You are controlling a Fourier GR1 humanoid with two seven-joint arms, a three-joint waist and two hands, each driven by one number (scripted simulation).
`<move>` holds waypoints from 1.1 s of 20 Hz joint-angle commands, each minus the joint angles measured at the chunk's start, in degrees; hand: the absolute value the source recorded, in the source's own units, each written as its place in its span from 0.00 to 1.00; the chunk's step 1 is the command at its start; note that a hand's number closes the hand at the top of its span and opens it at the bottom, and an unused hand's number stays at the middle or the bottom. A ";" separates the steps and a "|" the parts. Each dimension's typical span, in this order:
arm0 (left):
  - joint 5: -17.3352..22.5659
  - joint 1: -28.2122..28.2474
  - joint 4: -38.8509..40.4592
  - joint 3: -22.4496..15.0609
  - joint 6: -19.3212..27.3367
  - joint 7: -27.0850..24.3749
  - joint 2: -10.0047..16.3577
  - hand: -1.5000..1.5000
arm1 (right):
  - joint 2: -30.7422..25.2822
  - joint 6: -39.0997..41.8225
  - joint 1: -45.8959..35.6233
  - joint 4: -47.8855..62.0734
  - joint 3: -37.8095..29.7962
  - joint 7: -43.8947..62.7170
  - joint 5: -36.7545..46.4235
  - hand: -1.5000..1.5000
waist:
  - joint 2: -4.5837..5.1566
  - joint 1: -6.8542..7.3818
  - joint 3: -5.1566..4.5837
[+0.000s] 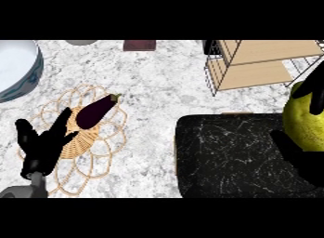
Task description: Pick the pear from the tray and place it in the tiered shelf
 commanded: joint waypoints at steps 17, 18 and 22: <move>-0.51 -3.05 4.71 1.51 -1.85 2.58 -0.16 0.50 | -14.20 2.44 -31.77 46.48 -10.09 -11.73 -3.28 1.00 | 0.73 1.08 -0.34; -0.72 -3.42 5.02 1.28 -1.52 2.27 -0.61 0.50 | -16.99 4.19 -33.33 52.90 -11.45 -16.55 -3.05 1.00 | 1.02 1.57 -0.34; -3.39 -4.69 6.84 0.64 1.12 0.81 -2.56 0.50 | -17.81 6.11 -34.31 57.51 -9.51 -21.94 -1.67 1.00 | 0.91 0.99 -0.34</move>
